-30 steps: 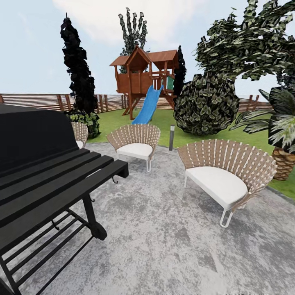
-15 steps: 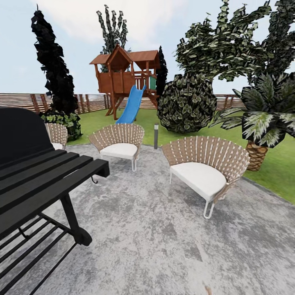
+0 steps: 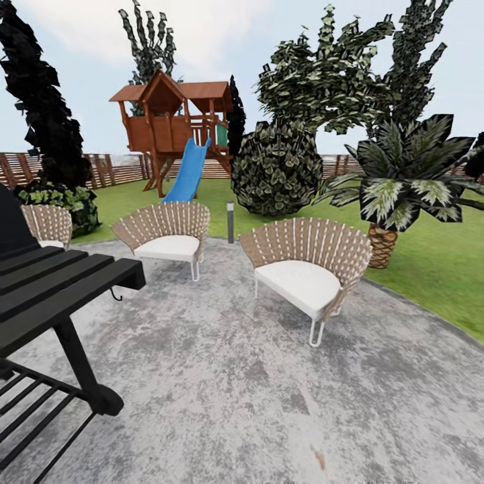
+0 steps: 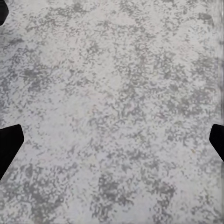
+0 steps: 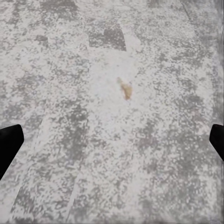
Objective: Pick up the pesticide atomizer in the garden and spray insectifuge to fully cover both potted plants in the garden.
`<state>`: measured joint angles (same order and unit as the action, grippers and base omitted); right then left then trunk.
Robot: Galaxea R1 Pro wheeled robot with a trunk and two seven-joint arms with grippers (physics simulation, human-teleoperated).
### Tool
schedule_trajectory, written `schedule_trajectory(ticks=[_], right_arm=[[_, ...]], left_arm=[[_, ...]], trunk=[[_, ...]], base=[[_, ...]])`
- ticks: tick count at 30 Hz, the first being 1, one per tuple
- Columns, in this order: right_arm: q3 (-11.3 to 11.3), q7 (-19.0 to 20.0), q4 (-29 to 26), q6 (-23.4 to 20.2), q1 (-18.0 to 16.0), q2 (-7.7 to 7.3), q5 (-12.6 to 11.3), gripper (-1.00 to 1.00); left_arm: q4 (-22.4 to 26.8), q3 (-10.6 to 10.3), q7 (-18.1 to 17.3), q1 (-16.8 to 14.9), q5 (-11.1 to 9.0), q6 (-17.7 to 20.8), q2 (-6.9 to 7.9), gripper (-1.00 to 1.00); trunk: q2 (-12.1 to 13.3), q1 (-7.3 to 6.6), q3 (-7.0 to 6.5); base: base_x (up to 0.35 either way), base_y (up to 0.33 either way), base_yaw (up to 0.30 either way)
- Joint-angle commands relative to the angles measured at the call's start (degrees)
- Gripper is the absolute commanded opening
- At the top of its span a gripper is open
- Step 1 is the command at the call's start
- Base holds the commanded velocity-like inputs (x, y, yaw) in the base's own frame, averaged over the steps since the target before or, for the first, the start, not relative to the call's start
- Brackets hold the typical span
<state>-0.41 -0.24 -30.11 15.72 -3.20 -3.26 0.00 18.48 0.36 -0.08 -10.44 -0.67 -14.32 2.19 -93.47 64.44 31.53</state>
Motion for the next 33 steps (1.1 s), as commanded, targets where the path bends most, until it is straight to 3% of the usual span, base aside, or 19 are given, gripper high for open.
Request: schedule_trajectory(ticks=[1,33], right_arm=[[-0.03,-0.03,0.06,0.18,-0.05,0.01,0.0,1.0],[0.03,-0.03,0.06,0.18,-0.05,0.01,0.0,1.0]], left_arm=[[-0.02,0.01,-0.01,-0.02,-0.09,-0.18,0.01,1.0],[-0.02,-0.01,-0.01,-0.02,-0.04,-0.18,-0.08,1.0]], trunk=[[-0.44,0.22,0.24],[-13.28,7.25,5.99]], base=[[0.0,0.0,-0.268],[0.0,0.0,-0.268]])
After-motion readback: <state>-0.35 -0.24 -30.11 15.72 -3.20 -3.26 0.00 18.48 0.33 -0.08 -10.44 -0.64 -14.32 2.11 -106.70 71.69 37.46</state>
